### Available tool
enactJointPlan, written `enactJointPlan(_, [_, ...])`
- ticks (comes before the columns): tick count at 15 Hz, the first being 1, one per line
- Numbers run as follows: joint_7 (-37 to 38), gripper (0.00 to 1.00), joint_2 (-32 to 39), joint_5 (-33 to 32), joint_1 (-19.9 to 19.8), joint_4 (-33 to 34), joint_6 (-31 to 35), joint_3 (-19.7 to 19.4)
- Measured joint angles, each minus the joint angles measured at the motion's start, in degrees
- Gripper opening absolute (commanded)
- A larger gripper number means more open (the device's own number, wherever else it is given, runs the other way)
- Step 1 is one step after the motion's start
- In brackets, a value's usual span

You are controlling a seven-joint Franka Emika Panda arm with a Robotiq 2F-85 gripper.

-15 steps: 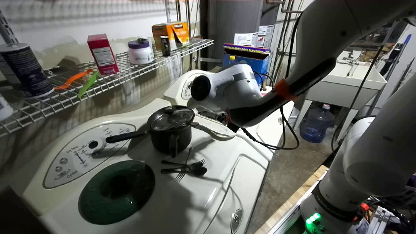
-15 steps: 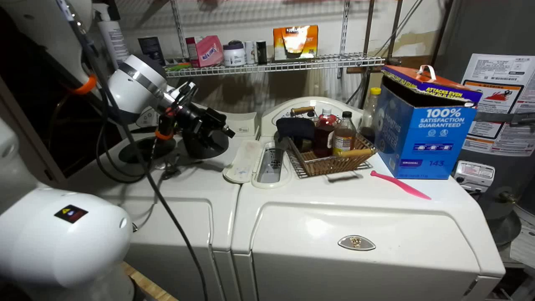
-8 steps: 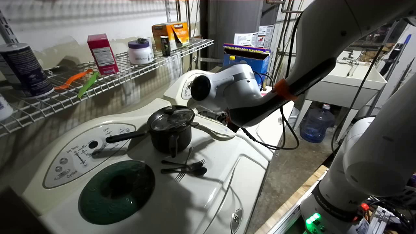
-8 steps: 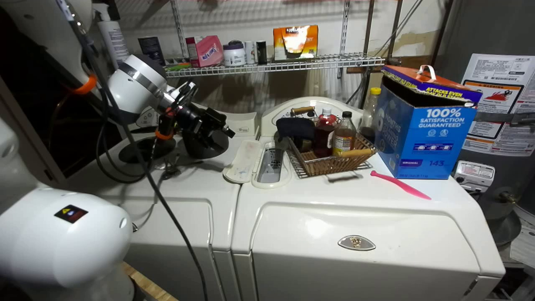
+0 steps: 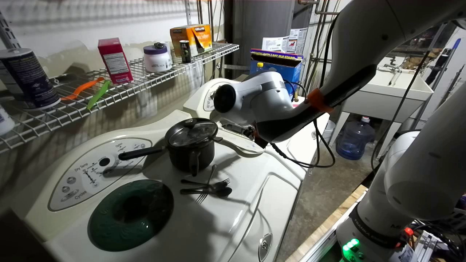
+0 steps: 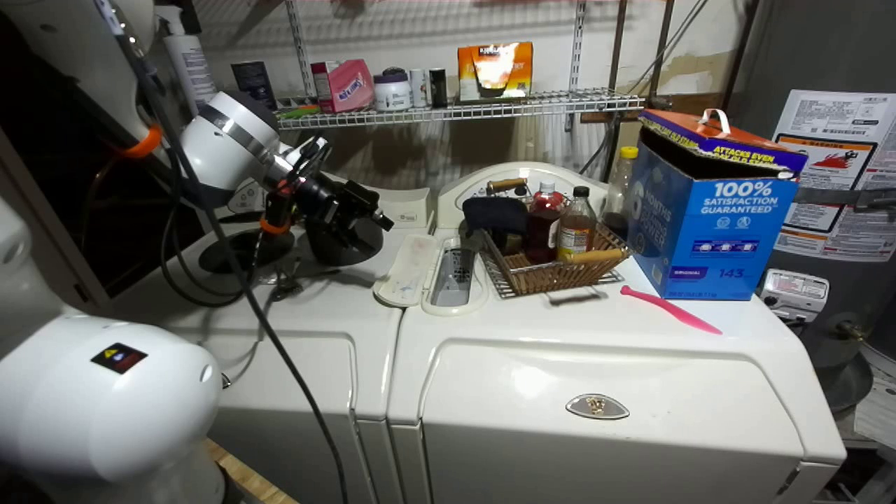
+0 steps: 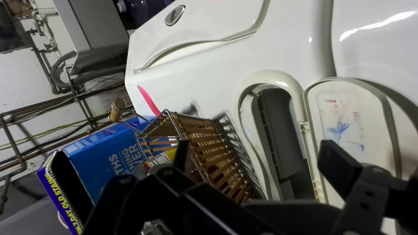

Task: Close the lid on top of the washing machine

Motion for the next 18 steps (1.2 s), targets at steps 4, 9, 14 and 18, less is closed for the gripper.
enactJointPlan(4, [0.0, 1.0, 0.0, 0.0, 0.0, 0.0, 0.0, 0.0])
enactJointPlan(9, [-5.9, 1.0, -0.1, 7.1, 0.8, 0.0, 0.0, 0.6])
enactJointPlan(14, [-16.2, 1.0, -2.9, 13.7, 2.4, 0.0, 1.3, 1.8])
enactJointPlan(18, [-21.2, 1.0, -3.1, 13.7, 2.1, -0.2, 5.7, 2.1])
